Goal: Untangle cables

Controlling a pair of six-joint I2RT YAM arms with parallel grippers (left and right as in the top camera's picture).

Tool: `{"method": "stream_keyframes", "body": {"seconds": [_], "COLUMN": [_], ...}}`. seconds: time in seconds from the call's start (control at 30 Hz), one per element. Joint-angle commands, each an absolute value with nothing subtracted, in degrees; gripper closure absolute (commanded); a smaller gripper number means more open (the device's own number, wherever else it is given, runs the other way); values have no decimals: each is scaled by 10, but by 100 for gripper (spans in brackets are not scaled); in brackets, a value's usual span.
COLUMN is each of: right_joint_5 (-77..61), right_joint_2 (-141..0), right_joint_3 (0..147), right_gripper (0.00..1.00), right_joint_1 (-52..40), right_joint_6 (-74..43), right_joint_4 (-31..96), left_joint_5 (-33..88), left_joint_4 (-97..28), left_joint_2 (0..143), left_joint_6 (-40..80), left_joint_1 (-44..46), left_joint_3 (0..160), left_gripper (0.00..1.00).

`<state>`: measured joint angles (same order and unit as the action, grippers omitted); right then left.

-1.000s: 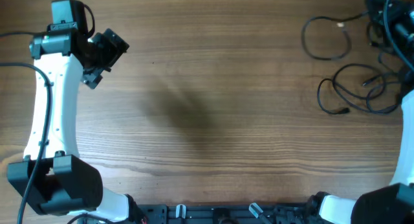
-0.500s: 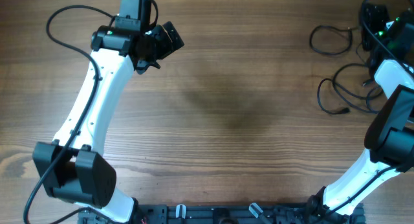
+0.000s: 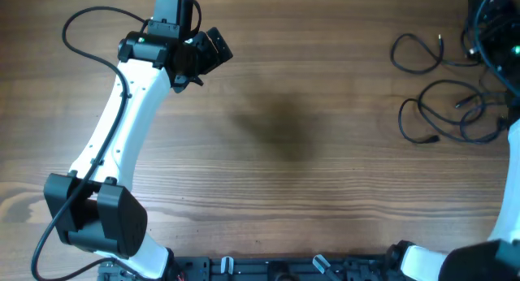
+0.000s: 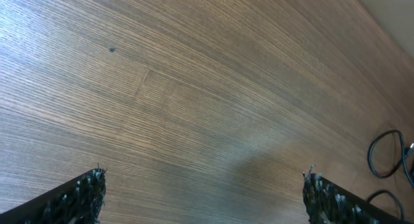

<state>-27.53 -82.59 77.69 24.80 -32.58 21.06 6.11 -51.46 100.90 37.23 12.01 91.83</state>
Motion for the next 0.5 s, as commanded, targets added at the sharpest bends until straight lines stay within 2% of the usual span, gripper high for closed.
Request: {"method": "stream_keyframes", "body": {"seconds": [0.0, 0.03, 0.2, 0.47], "right_joint_5": [-307, -293, -266, -225], "right_joint_2": [-725, -691, -624, -636], "right_joint_3": [778, 778, 778, 776], "right_gripper": [0, 0, 0, 0], "right_joint_1": [229, 207, 149, 149], "right_joint_6": [-211, -182, -200, -212], "right_joint_4": [323, 392, 543, 618], "left_joint_5": [66, 66, 66, 66], "left_joint_4": [-514, -514, -514, -514], "left_joint_2": [1013, 1013, 1013, 1013], "left_joint_6": [378, 378, 378, 378], "left_joint_1": [122, 122, 122, 122], "left_joint_3": [917, 917, 917, 917], "left_gripper": [0, 0, 0, 0]}}
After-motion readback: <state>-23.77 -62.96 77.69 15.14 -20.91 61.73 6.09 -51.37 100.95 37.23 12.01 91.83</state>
